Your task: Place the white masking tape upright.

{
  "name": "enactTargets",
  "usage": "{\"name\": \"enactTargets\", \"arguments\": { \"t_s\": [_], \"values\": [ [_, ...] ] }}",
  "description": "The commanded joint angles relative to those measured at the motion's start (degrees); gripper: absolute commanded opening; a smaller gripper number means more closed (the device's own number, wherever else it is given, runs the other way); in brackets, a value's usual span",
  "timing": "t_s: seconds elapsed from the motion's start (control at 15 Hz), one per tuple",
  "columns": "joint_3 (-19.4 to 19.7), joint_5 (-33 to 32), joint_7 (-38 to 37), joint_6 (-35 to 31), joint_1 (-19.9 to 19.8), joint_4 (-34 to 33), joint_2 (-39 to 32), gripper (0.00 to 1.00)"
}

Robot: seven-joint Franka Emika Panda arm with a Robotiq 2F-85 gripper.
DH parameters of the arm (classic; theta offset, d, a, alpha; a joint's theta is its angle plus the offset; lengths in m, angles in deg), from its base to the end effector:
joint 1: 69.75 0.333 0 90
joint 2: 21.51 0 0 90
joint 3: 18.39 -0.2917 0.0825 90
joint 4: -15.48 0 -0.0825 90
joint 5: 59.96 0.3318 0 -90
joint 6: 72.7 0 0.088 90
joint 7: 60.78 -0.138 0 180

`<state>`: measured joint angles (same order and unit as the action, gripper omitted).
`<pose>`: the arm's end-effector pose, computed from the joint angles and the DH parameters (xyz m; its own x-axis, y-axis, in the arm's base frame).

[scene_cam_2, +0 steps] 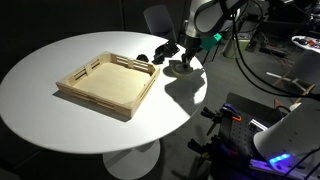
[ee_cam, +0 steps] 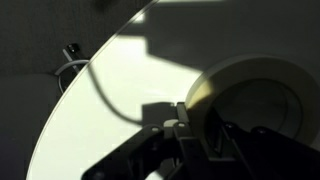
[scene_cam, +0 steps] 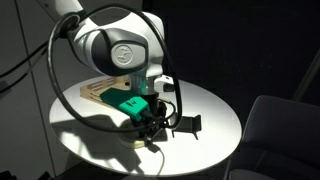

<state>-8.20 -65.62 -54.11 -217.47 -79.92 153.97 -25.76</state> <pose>0.4339 -0.1625 0.2694 0.9873 -0.1569 0.0244 -0.1583 -0.9844 0.0762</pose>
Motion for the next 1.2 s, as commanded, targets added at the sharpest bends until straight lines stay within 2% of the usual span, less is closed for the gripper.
{"name": "enactTargets", "arguments": {
  "t_s": [0.0,0.47,1.13],
  "values": [
    [0.3,-9.2,-5.4,0.5,1.1,-0.1,2.9,0.09],
    [-2.3,-34.6,-21.4,2.8,2.2,0.2,9.5,0.09],
    [-6.5,-61.8,-38.9,9.7,3.2,-0.5,10.0,0.06]
  ]
}}
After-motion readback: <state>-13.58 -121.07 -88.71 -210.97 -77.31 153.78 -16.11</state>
